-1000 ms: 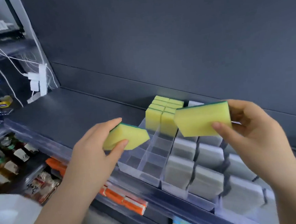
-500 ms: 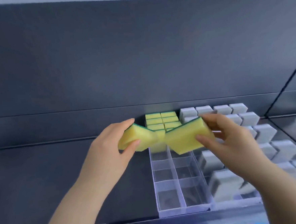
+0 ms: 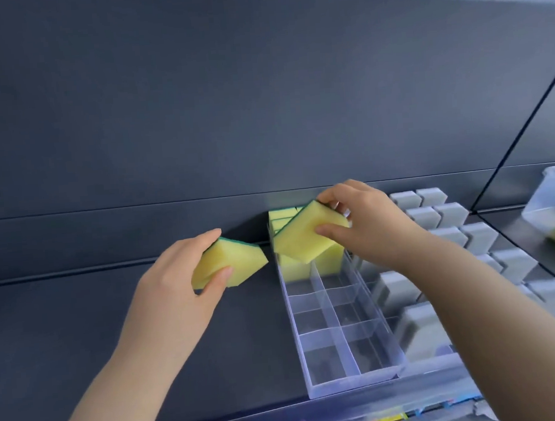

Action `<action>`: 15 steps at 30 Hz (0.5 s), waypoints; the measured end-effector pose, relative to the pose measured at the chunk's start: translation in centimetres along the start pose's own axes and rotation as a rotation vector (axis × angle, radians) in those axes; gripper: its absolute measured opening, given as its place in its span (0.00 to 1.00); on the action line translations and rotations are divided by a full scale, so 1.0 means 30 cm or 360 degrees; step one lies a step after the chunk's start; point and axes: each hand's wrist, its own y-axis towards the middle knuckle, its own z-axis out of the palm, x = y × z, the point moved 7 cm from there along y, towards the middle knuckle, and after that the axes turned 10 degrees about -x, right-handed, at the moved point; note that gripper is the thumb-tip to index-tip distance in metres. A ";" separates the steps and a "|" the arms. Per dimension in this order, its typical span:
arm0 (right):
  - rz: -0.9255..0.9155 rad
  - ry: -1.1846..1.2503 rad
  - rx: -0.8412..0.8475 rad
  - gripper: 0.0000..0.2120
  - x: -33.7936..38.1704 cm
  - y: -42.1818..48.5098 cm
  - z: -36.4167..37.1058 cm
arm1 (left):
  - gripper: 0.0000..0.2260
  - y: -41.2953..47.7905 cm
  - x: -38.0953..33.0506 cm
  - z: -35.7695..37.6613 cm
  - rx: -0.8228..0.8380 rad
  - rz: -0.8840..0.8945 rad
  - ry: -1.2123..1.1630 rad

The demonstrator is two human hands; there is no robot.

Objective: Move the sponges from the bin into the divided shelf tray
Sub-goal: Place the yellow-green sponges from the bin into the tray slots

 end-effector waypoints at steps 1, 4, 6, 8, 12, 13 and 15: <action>-0.0009 -0.0040 0.0025 0.18 0.001 0.010 0.015 | 0.21 -0.001 0.009 -0.006 -0.0001 -0.0001 0.0004; -0.0034 -0.0204 0.0165 0.19 -0.001 0.029 0.081 | 0.21 -0.008 0.028 -0.023 0.0004 -0.0007 0.0003; -0.0056 -0.0319 0.0265 0.20 -0.003 0.037 0.127 | 0.21 -0.013 0.040 -0.035 0.0004 -0.0040 0.0007; -0.0084 -0.0439 0.0365 0.20 -0.006 0.041 0.165 | 0.21 -0.019 0.045 -0.042 -0.0004 -0.0031 0.0035; -0.0109 -0.0645 0.0492 0.20 -0.023 0.041 0.226 | 0.21 -0.026 0.049 -0.044 -0.0005 -0.0020 0.0031; -0.0114 -0.0653 0.0507 0.20 -0.026 0.043 0.240 | 0.21 -0.027 0.048 -0.044 -0.0006 -0.0012 0.0032; -0.0127 -0.0668 0.0521 0.19 -0.027 0.047 0.257 | 0.21 -0.028 0.046 -0.044 -0.0003 0.0003 0.0032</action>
